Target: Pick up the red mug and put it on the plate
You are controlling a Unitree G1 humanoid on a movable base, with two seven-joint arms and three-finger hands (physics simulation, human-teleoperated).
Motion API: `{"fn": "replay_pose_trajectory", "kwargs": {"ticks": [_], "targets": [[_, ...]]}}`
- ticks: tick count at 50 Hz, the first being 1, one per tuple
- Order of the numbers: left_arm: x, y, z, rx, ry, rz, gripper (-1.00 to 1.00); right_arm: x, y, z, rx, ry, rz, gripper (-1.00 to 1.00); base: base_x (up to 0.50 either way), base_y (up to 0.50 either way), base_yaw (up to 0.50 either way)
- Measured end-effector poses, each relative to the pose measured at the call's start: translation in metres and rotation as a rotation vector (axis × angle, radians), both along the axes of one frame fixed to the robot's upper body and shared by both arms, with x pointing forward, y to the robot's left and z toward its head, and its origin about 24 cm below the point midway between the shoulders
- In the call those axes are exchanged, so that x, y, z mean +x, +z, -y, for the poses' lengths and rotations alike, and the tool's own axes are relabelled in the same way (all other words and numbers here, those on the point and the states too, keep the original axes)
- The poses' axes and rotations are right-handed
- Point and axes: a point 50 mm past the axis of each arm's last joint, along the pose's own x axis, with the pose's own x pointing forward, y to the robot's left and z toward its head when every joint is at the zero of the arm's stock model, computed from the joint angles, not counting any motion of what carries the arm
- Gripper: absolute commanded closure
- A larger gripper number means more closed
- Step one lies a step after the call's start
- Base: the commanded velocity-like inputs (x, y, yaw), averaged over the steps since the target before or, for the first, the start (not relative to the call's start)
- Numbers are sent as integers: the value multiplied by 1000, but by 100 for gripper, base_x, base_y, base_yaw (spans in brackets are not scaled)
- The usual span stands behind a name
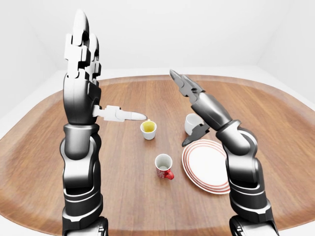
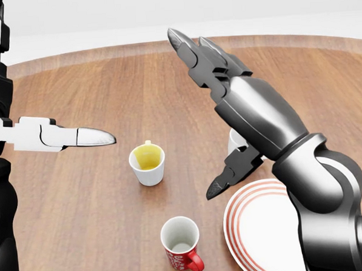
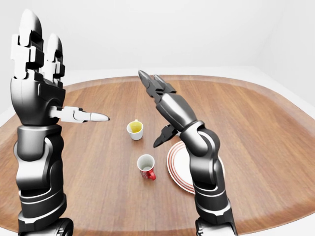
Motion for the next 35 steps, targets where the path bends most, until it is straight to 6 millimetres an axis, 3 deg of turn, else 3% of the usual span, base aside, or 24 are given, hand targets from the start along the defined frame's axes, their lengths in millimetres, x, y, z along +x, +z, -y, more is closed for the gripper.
{"fn": "replay_pose_trajectory", "kwargs": {"ticks": [35], "targets": [[-1, 2, 1, 7, -3, 11, -100, -1, -47, -23, -228, -80, -189, -100, 0, 0, 0]]}}
